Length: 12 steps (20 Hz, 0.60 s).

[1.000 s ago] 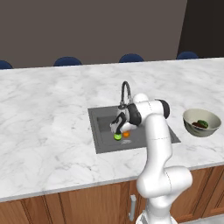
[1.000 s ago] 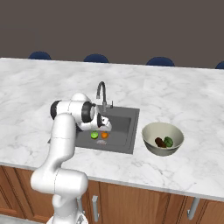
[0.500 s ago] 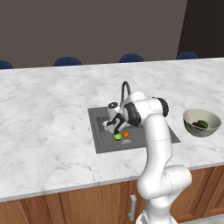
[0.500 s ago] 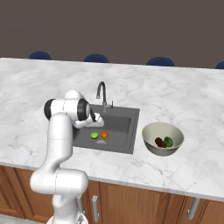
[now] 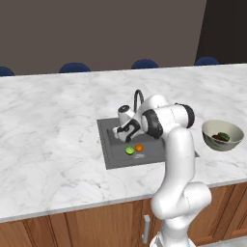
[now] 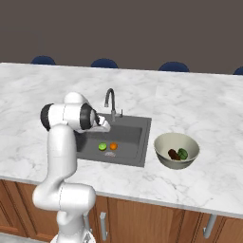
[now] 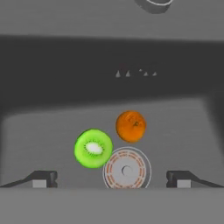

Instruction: There is a mixed pile of frozen fruits and vegetables on the counter. Locate all the frozen vegetables and place the items in a bowl on the counter. Take all the frozen fruits and defrost them in a running sink.

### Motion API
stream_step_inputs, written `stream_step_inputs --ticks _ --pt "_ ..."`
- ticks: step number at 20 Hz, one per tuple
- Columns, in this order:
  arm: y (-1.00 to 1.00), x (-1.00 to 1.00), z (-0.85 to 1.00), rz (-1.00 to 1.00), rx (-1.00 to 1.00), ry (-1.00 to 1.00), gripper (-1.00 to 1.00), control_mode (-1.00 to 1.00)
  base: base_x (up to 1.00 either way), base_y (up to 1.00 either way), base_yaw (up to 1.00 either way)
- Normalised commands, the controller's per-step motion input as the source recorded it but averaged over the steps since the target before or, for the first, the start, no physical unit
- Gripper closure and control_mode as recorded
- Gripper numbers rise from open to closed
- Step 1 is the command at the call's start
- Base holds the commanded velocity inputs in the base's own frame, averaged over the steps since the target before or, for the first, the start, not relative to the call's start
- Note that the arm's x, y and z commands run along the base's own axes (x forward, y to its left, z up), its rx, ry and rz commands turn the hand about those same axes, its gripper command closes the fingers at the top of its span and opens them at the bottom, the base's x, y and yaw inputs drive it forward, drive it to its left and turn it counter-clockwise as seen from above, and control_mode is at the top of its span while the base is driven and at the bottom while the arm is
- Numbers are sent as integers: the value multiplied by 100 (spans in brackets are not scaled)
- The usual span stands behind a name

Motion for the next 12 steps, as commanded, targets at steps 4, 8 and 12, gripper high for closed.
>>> stream_step_inputs --ticks 4,8,12 --pt "12 -27 62 0 0 0 -100 -100 0 0 0" --pt "22 -33 62 2 0 0 -100 -100 0 0 0" --pt "13 -47 45 4 6 1 -100 -100 0 0 0"
